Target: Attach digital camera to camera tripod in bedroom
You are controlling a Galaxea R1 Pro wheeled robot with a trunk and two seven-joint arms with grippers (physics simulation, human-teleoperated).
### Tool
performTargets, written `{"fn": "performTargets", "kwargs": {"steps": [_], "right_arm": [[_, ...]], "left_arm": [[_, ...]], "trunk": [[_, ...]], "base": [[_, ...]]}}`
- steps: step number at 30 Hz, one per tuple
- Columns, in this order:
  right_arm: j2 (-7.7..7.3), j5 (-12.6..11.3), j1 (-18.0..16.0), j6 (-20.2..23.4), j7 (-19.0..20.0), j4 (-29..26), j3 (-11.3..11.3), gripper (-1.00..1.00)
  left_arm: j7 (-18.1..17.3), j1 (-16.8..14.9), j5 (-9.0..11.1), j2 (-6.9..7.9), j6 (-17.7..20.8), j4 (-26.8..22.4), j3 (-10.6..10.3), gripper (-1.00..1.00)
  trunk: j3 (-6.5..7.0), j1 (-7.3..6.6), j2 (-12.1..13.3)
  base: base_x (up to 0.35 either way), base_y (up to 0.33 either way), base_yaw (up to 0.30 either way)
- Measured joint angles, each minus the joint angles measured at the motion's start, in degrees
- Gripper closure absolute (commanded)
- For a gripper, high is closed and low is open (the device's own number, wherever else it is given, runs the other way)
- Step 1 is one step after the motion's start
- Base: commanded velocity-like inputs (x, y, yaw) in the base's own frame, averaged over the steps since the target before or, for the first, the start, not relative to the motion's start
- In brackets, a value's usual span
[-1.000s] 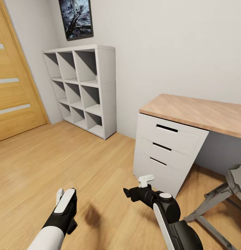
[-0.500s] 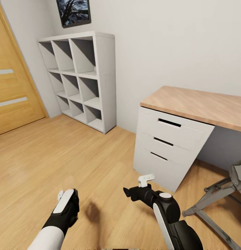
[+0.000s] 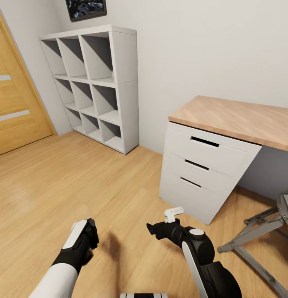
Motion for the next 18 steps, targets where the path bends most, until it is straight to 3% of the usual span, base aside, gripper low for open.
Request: {"fn": "performTargets", "kwargs": {"steps": [18], "right_arm": [[0.01, 0.0, 0.0, 0.1, 0.0, 0.0, 0.2, -1.00]], "left_arm": [[-10.3, 0.1, 1.1, -0.12, 0.5, -1.8, -0.1, -1.00]], "trunk": [[0.00, 0.00, 0.0]], "base": [[0.000, 0.000, 0.000]]}}
